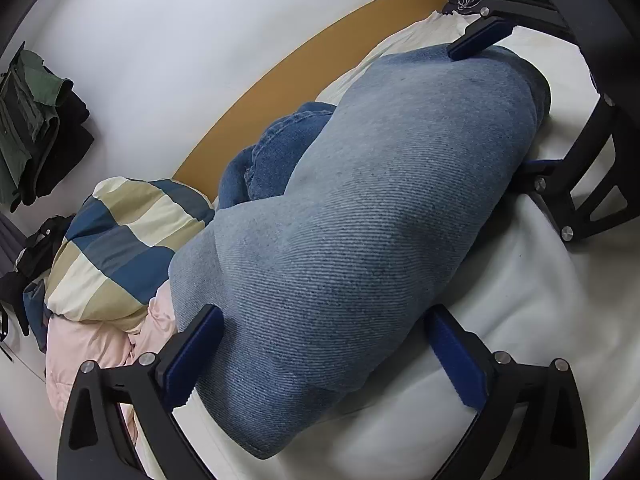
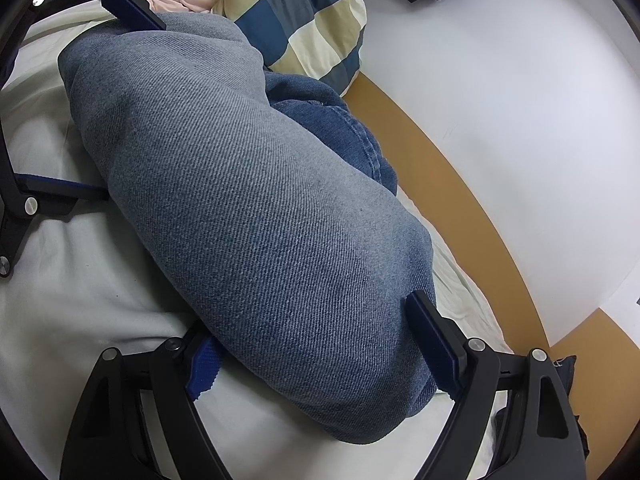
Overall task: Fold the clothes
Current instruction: 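Lift the denim bundle off the sheet with both grippers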
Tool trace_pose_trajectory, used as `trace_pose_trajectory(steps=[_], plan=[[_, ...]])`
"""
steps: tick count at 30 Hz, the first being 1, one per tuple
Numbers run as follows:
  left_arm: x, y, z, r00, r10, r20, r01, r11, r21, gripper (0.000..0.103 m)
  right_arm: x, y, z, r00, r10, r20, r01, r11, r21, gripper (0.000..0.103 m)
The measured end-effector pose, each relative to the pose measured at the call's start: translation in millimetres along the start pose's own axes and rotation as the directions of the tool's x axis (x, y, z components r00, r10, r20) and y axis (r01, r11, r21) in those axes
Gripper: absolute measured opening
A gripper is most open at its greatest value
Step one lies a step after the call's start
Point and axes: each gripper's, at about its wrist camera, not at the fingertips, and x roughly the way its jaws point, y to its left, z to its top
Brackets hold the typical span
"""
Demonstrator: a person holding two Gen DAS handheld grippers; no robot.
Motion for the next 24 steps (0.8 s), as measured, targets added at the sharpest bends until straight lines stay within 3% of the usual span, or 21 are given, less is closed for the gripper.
trace_pose_trajectory(steps=[4, 7, 10, 14, 18, 24], plan=[[1.3, 1.7, -0.2, 1.000, -0.001, -0.005, 0.001, 1.000, -0.007, 0.103, -5.5, 5.9, 8.0, 1.000, 0.000, 0.000, 0.000, 1.000, 0.000, 0.085], [1.1, 1.7, -0.1, 1.000, -0.002, -0.006, 0.002, 1.000, -0.008, 0.103, 6.1, -25.8, -24.6, 1.000, 0.000, -0.001, 0.000, 1.000, 0.002, 0.085], [-0.5, 1.1, -0.6, 1.000, -0.002, -0.003, 0.002, 1.000, -0.007, 0.103, 1.9, -22.7, -25.5, 1.000, -0.001, 0.000, 0.001, 1.000, 0.002, 0.085], [-3.2, -2.4, -1.0, 0.999, -0.035, 0.008, 0.035, 0.999, 0.007, 0.094, 5.4, -23.7, -23.3, 1.000, -0.001, 0.000, 0.001, 1.000, 0.001, 0.085], [-9.2, -9.9, -1.4, 0.999, -0.022, 0.034, 0.020, 0.999, 0.043, 0.081, -5.5, -19.4, -23.7, 1.000, -0.002, 0.000, 0.002, 1.000, 0.001, 0.085], [-12.0, -12.3, -2.4, 0.999, -0.026, 0.041, 0.024, 0.998, 0.056, 0.075, -14.1, -14.8, -16.9, 1.000, -0.005, 0.001, 0.005, 1.000, 0.000, 0.085]])
